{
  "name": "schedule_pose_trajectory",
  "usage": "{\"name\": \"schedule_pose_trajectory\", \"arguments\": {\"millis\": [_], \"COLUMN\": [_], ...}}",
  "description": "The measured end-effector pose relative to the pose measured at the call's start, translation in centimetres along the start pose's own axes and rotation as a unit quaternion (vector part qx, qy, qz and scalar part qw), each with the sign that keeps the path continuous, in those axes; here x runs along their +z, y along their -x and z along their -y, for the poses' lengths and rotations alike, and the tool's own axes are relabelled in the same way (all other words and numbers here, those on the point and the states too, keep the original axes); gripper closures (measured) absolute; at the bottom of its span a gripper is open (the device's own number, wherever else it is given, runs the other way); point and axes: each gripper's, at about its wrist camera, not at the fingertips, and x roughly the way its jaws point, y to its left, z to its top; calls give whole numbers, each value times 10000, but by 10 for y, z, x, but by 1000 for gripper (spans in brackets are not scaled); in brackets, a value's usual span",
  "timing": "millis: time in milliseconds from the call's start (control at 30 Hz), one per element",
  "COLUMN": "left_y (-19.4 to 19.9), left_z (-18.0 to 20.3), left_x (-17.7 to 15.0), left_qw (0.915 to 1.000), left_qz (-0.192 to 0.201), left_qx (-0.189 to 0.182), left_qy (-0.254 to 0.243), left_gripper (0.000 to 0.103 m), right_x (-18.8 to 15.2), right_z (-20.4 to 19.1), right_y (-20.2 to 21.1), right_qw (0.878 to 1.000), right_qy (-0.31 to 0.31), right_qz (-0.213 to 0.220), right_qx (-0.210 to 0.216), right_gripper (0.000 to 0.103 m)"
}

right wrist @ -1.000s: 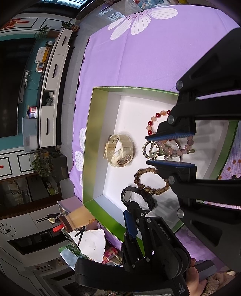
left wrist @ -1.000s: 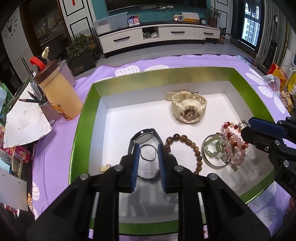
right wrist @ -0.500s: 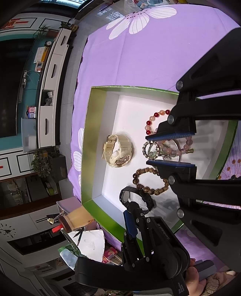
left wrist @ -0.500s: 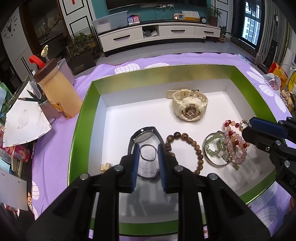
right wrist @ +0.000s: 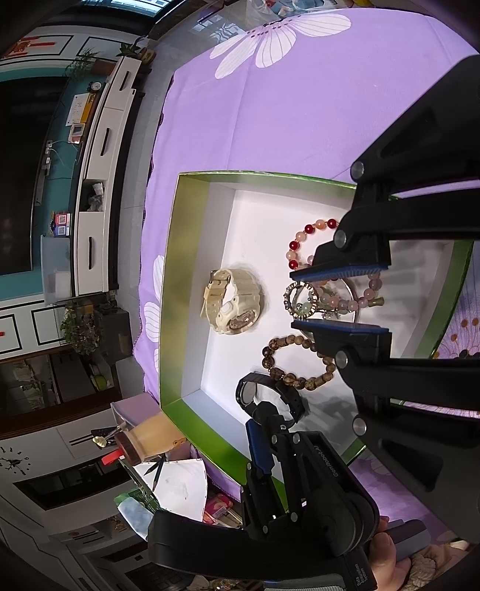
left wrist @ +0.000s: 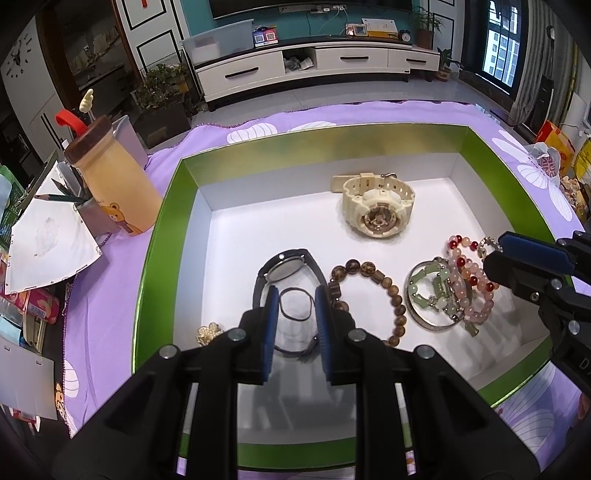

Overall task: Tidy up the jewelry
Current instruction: 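Lower the dark ring beside the black watch with the left tool while the right tool holds the silver ring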

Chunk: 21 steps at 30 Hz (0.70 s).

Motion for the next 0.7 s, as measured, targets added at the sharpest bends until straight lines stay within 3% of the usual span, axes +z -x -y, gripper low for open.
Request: {"name": "schedule_pose_trajectory", "arguments": {"millis": [700], "left_y": [-3], "left_z": [1], "left_x": [-1], "left_qw": [10000], "left_qz": [-89], "left_qx": [9], "left_qy": [-41], "left_gripper": [83], "right_x": [-1], "right_z": [1], "right_y": [-2], "right_qw": [10000], "right_qy": [-25], "right_qz": [-57], "right_qx": [15], "right_gripper": [83]}}
